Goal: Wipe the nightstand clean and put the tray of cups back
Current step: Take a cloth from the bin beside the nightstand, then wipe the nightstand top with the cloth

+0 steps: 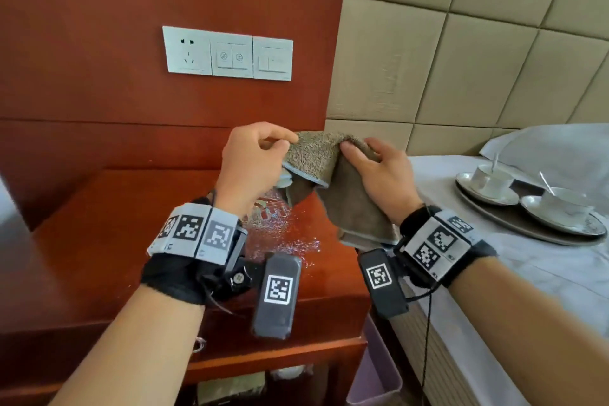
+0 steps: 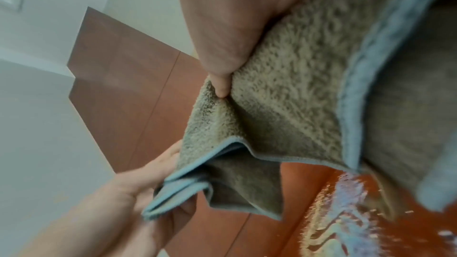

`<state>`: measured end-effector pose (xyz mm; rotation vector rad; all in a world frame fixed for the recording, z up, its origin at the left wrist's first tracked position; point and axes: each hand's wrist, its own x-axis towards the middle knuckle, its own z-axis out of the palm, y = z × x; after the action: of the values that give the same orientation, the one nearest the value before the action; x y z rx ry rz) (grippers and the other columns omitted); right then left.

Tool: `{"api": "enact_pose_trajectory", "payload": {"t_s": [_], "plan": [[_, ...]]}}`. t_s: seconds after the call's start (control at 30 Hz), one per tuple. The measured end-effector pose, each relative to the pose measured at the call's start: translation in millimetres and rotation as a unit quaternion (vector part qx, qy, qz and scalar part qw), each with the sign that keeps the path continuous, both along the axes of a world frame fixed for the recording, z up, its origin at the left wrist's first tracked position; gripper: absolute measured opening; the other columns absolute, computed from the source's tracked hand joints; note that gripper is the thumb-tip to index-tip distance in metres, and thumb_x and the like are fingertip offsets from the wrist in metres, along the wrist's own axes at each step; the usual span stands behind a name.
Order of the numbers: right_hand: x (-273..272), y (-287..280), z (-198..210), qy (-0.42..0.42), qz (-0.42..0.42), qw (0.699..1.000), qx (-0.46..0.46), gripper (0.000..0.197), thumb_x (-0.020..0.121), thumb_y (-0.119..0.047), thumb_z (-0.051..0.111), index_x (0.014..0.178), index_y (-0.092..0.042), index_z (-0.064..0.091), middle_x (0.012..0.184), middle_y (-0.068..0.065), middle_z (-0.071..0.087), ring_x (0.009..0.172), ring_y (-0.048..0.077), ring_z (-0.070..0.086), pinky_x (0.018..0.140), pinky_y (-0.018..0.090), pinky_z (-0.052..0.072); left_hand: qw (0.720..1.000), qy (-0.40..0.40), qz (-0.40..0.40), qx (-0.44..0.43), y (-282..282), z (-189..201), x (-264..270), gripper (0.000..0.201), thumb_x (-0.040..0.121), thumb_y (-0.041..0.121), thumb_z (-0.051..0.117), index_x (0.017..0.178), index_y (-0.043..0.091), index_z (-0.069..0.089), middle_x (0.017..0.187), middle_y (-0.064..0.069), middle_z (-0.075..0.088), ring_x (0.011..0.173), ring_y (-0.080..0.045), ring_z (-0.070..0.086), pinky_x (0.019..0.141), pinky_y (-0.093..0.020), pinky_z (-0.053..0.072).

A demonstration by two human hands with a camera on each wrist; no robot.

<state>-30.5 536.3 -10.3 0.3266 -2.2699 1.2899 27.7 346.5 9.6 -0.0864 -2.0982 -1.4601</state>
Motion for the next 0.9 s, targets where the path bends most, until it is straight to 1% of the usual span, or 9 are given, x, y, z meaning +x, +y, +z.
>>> {"api": "enact_pose_trajectory", "payload": {"t_s": [0.1, 0.2, 0.33, 0.53, 0.67, 0.73, 0.77, 0.83, 0.9], "plan": [[-6, -22, 12, -0.008, 0.054, 0.998, -0.008, 0.022, 0.080, -0.048, 0.070, 0.087, -0.028, 0.072, 0.083, -0.009, 0.072, 0.084, 0.012, 0.067, 0.076, 0.034, 0.055, 0.999, -0.030, -0.024, -0.008, -35, 14, 11, 0.007, 0.083, 0.018, 0.075, 0.083, 0.024, 0.075, 0.093, 0.006, 0.074, 0.093, -0.008, 0.066, 0.091, -0.031, 0.053], [-11, -41, 15, -0.009, 0.080, 0.997, 0.011, 0.016, 0.077, -0.042, 0.075, 0.089, -0.033, 0.071, 0.082, -0.011, 0.065, 0.085, 0.011, 0.063, 0.079, 0.033, 0.052, 0.996, -0.078, -0.028, -0.035, -63, 22, 22, 0.027, 0.066, 0.016, 0.087, 0.091, 0.019, 0.077, 0.099, -0.001, 0.073, 0.101, -0.012, 0.064, 0.096, -0.030, 0.048], [-18, -62, 5, -0.055, 0.107, 0.992, 0.032, 0.021, 0.077, -0.040, 0.077, 0.094, -0.029, 0.070, 0.072, -0.013, 0.055, 0.070, 0.006, 0.054, 0.068, 0.026, 0.044, 0.989, -0.099, 0.002, -0.107, -84, 19, 29, 0.030, 0.073, 0.009, 0.082, 0.101, 0.017, 0.076, 0.094, 0.005, 0.067, 0.088, -0.006, 0.059, 0.087, -0.024, 0.046], [-18, -85, -12, -0.142, 0.111, 0.975, 0.133, 0.030, 0.079, -0.050, 0.072, 0.096, -0.025, 0.070, 0.089, -0.009, 0.065, 0.085, 0.009, 0.060, 0.060, 0.019, 0.042, 0.991, -0.103, 0.006, -0.087, -100, 4, 31, 0.014, 0.083, 0.025, 0.074, 0.090, 0.014, 0.078, 0.084, 0.001, 0.076, 0.078, -0.008, 0.068, 0.072, -0.021, 0.054], [-23, -94, -21, -0.187, 0.095, 0.965, 0.161, 0.040, 0.077, -0.056, 0.069, 0.101, -0.025, 0.065, 0.105, -0.003, 0.064, 0.098, 0.016, 0.060, 0.081, 0.031, 0.051, 0.991, -0.114, 0.022, -0.059, -108, -5, 24, 0.014, 0.084, 0.030, 0.073, 0.088, 0.017, 0.077, 0.090, 0.002, 0.074, 0.085, -0.009, 0.067, 0.075, -0.026, 0.053], [-24, -100, -25, -0.171, 0.052, 0.960, 0.214, 0.048, 0.076, -0.056, 0.067, 0.113, -0.027, 0.060, 0.117, 0.002, 0.055, 0.111, 0.022, 0.052, 0.095, 0.039, 0.047, 0.985, -0.143, 0.037, -0.091, -111, -14, 16, 0.012, 0.083, 0.031, 0.072, 0.087, 0.021, 0.078, 0.091, 0.007, 0.073, 0.089, -0.007, 0.064, 0.078, -0.027, 0.051], [-22, -104, -26, -0.158, 0.041, 0.961, 0.225, 0.048, 0.076, -0.054, 0.067, 0.115, -0.027, 0.058, 0.118, 0.002, 0.053, 0.112, 0.023, 0.051, 0.096, 0.039, 0.047, 0.980, -0.159, 0.046, -0.113, -113, -20, 12, 0.011, 0.082, 0.029, 0.072, 0.086, 0.020, 0.078, 0.084, 0.009, 0.072, 0.083, -0.007, 0.063, 0.074, -0.025, 0.049], [-15, -112, -29, -0.149, 0.068, 0.961, 0.223, 0.037, 0.079, -0.045, 0.070, 0.107, -0.024, 0.061, 0.110, 0.001, 0.058, 0.097, 0.017, 0.058, 0.079, 0.029, 0.050, 0.970, -0.185, 0.067, -0.143, -116, -31, 4, 0.009, 0.081, 0.020, 0.071, 0.084, 0.016, 0.079, 0.067, 0.013, 0.065, 0.066, -0.007, 0.057, 0.062, -0.021, 0.043], [-5, -122, -32, -0.195, 0.147, 0.941, 0.236, 0.025, 0.083, -0.038, 0.072, 0.097, -0.019, 0.063, 0.097, -0.001, 0.064, 0.079, 0.011, 0.061, 0.063, 0.025, 0.054, 0.961, -0.207, 0.078, -0.166, -121, -41, -2, 0.010, 0.083, 0.015, 0.070, 0.087, 0.012, 0.079, 0.072, 0.013, 0.065, 0.073, -0.007, 0.057, 0.069, -0.021, 0.042]]}}
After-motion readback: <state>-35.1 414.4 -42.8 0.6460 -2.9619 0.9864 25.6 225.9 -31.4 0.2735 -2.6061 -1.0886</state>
